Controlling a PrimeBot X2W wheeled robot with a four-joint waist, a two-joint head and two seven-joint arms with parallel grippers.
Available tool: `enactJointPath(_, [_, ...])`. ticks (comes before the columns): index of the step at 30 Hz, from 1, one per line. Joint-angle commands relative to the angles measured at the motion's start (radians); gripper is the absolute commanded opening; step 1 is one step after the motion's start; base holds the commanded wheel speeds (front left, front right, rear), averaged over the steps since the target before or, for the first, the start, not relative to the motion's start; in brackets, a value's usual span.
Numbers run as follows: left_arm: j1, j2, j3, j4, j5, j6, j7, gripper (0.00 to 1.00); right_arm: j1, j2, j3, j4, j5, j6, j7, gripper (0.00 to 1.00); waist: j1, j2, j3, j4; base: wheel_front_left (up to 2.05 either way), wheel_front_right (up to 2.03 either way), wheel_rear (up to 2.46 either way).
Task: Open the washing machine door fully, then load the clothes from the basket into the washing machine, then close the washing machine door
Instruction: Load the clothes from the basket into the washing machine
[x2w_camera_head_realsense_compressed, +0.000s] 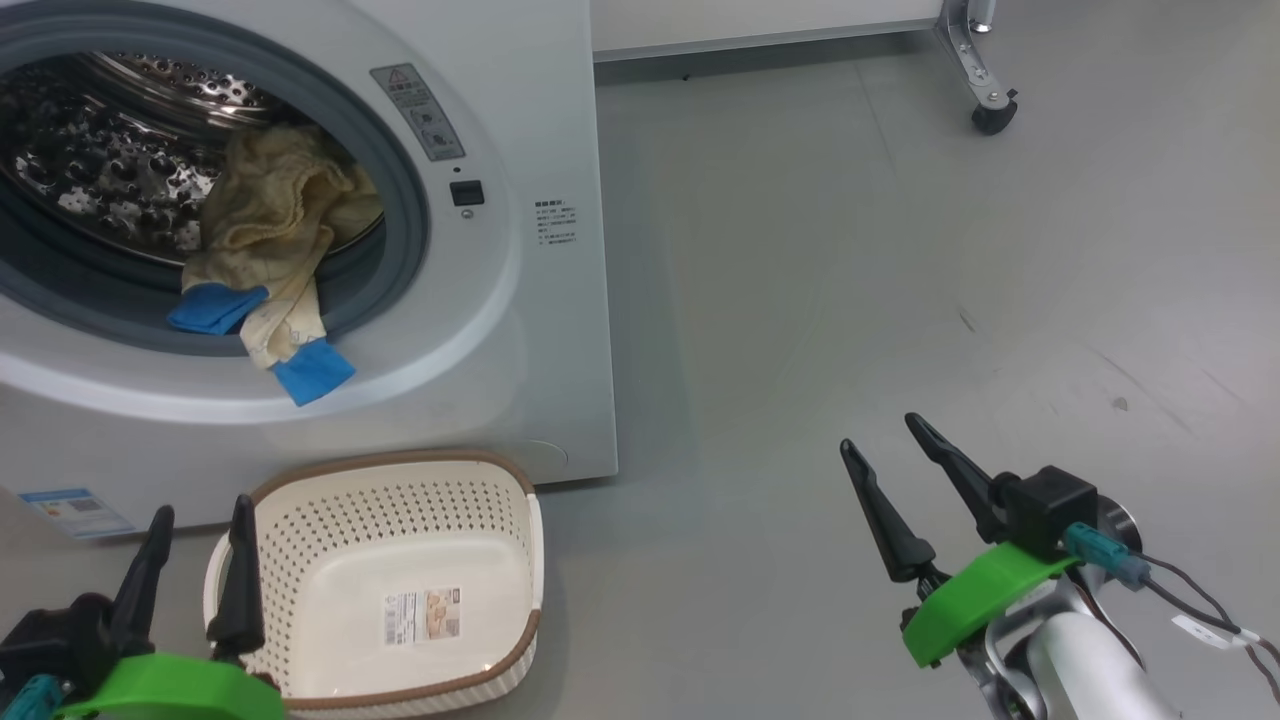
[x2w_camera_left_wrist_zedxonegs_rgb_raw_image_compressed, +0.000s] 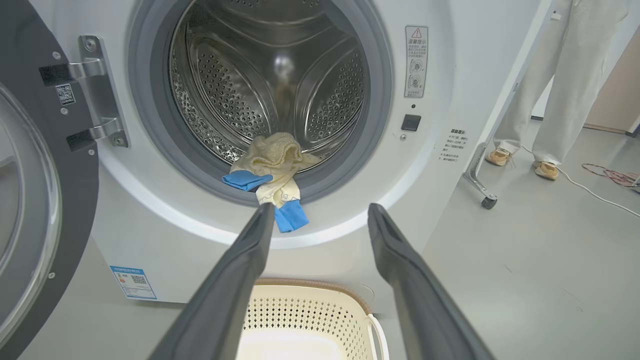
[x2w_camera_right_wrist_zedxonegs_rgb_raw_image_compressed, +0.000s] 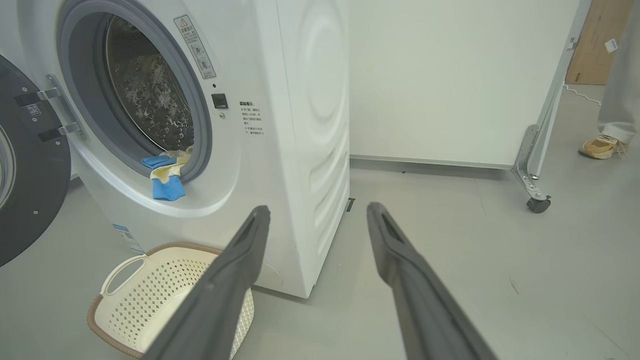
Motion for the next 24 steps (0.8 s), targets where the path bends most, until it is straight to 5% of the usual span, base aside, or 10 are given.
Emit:
enactJointPath(1, [-0.025,0.013,0.053,-0.036,0.013,-0.005,-0.006,1.0,-0.02,0.002,0.021,-0.03,0.005,0.0,-0.007,1.0,0.0001,-0.0001,-0.004,0.001,0.0,0.0,0.0])
enactJointPath(24, [-0.027,-0.066,0.081,-0.009,0.132,-0.063,-0.006,1.0,-0.027,0.002,0.014,-0.041,0.018,0.0,-0.007,1.0,0.0001,-0.0001,0.032,0.005,0.0,0.0,0.0])
